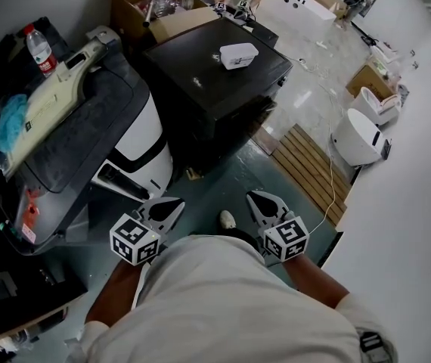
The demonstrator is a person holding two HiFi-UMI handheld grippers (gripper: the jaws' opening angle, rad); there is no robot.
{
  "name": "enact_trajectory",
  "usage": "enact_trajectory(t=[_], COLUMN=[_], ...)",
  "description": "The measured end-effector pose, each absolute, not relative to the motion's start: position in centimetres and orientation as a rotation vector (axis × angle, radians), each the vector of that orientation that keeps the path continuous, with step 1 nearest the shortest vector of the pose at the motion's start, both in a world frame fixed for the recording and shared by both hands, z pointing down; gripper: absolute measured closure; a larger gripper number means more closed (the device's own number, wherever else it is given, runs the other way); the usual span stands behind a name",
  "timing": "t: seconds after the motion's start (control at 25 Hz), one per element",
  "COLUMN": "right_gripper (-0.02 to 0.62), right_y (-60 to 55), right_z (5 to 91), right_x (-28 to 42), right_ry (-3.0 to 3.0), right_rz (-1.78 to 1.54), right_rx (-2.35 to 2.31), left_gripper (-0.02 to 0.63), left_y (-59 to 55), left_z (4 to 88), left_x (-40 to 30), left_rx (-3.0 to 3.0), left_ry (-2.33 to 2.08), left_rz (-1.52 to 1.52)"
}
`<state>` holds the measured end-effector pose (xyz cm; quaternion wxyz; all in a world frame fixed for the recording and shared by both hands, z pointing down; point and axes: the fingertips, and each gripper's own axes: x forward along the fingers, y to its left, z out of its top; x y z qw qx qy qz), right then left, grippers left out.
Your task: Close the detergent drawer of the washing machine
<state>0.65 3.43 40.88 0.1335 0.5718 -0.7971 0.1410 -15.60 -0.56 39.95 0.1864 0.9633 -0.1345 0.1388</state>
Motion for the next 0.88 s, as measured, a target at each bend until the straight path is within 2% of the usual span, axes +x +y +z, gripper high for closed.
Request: enact_trajectory(t=[0.88], right_gripper=[0.591], right_y=[2.8], right_z=[41.7], right_x=[1.5], right_ry=[-2.344], right_rz=[0.404], right_rx=[1.636], left_gripper=[0.609], left_y=[-0.5], left_z=[40.9], left_x=[-14.3], left_rx=[2.699], left_ry=[-0.397], left_rz=[0.411])
